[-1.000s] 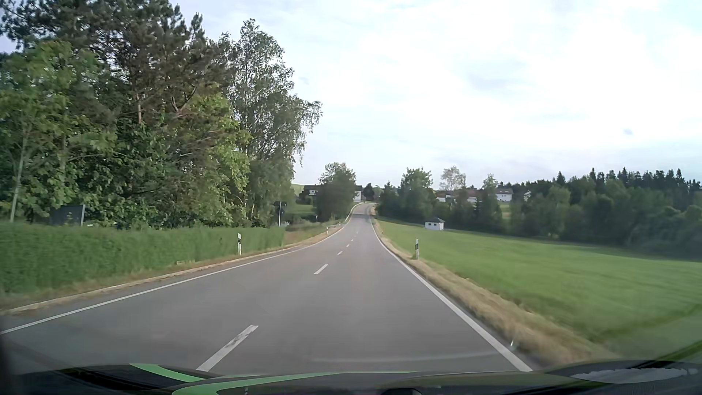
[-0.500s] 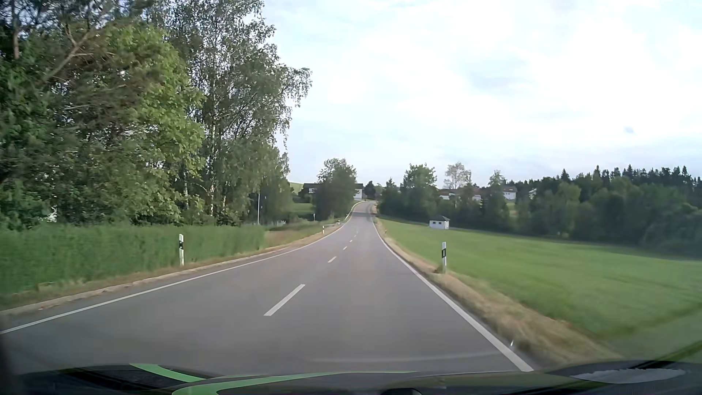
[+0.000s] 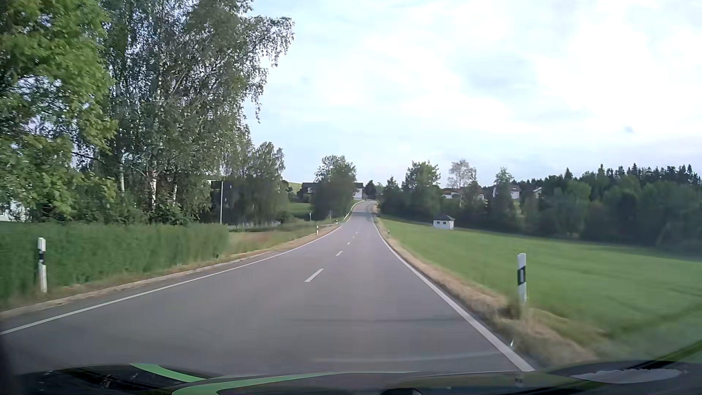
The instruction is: Follow the waypoints while adhering to traffic rules and regulations
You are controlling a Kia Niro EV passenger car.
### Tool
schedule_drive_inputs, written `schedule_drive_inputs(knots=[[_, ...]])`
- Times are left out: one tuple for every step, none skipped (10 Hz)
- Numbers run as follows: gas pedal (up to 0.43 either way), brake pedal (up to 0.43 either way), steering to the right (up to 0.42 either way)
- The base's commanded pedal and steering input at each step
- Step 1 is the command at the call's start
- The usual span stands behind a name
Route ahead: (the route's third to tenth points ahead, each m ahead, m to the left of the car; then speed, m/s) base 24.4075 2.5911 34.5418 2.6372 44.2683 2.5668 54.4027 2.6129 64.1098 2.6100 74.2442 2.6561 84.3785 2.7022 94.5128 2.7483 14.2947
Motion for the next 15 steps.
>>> schedule_drive_inputs(knots=[[0.000, 0.000, 0.001], [0.000, 0.000, 0.001], [0.000, 0.000, 0.000], [0.000, 0.000, 0.001], [0.000, 0.000, 0.001], [0.000, 0.006, 0.001], [0.000, 0.043, 0.001], [0.000, 0.116, 0.001], [0.000, 0.128, 0.001], [0.000, 0.146, 0.001], [0.000, 0.152, 0.001], [0.000, 0.152, 0.001], [0.000, 0.152, 0.002], [0.000, 0.152, 0.003], [0.000, 0.122, 0.003]])
